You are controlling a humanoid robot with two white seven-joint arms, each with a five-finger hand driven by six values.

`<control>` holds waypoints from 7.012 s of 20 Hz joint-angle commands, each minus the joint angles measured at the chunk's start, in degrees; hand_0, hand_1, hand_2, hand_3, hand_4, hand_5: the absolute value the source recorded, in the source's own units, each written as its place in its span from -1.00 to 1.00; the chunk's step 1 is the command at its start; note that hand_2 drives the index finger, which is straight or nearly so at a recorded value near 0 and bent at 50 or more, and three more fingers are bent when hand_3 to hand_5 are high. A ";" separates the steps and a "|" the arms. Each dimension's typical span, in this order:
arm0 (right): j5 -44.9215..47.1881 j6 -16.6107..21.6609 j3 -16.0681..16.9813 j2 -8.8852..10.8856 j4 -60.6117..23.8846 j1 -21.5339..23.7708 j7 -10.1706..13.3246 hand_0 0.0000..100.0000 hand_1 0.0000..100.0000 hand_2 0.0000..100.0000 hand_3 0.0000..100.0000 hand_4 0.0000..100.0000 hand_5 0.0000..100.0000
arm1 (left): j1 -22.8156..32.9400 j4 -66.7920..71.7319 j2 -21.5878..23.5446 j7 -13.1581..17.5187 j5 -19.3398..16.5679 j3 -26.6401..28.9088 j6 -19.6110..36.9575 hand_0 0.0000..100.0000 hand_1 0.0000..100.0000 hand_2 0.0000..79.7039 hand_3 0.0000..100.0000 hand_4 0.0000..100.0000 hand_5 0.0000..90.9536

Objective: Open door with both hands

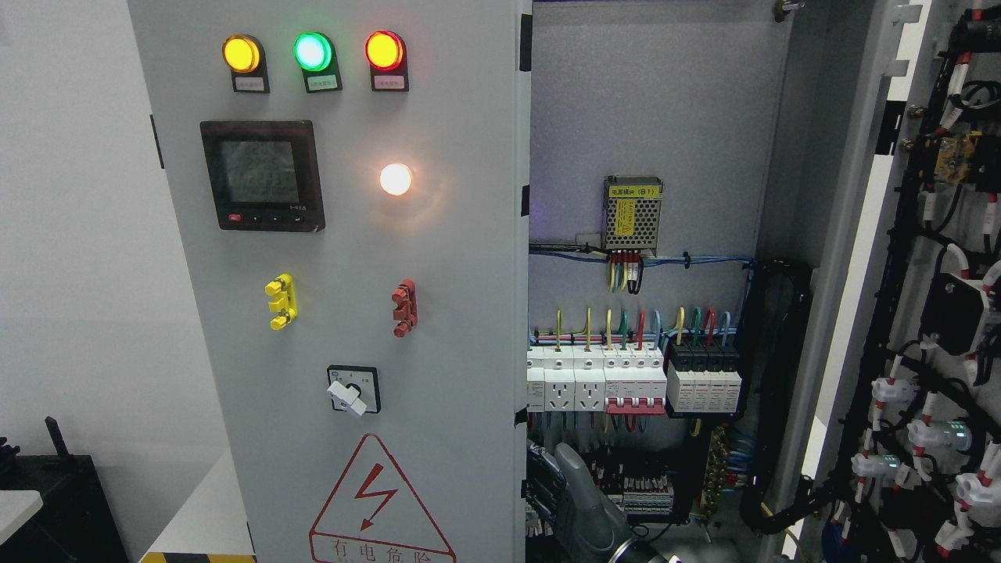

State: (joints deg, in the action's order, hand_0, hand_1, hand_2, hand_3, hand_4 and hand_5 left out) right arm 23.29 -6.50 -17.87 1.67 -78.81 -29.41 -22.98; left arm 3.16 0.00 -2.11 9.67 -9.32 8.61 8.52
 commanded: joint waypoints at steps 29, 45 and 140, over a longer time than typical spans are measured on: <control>2.46 -0.27 -2.78 0.00 -1.87 0.93 -5.23 -1.00 -1.00 -1.00 -1.00 -1.00 -1.00 | 0.00 1.32 0.00 0.00 0.00 0.00 -0.08 -1.00 -1.00 -1.00 -1.00 -0.92 -1.00; 5.26 -0.36 -4.54 0.00 -5.12 3.13 -5.32 -1.00 -1.00 -1.00 -1.00 -1.00 -1.00 | 0.00 1.32 0.00 0.00 0.00 0.00 -0.08 -1.00 -1.00 -1.00 -1.00 -0.92 -1.00; 6.15 -0.27 -17.81 -4.48 -10.75 7.79 -11.29 -1.00 -1.00 -1.00 -1.00 -1.00 -1.00 | 0.00 1.32 0.00 0.00 0.00 0.00 -0.17 -1.00 -1.00 -1.00 -1.00 -0.92 -1.00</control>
State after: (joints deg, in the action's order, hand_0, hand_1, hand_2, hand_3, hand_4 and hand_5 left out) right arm 29.53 -6.71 -34.59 -1.68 -89.74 -21.60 -34.48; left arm 3.16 0.00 -2.11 9.67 -9.32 8.61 8.40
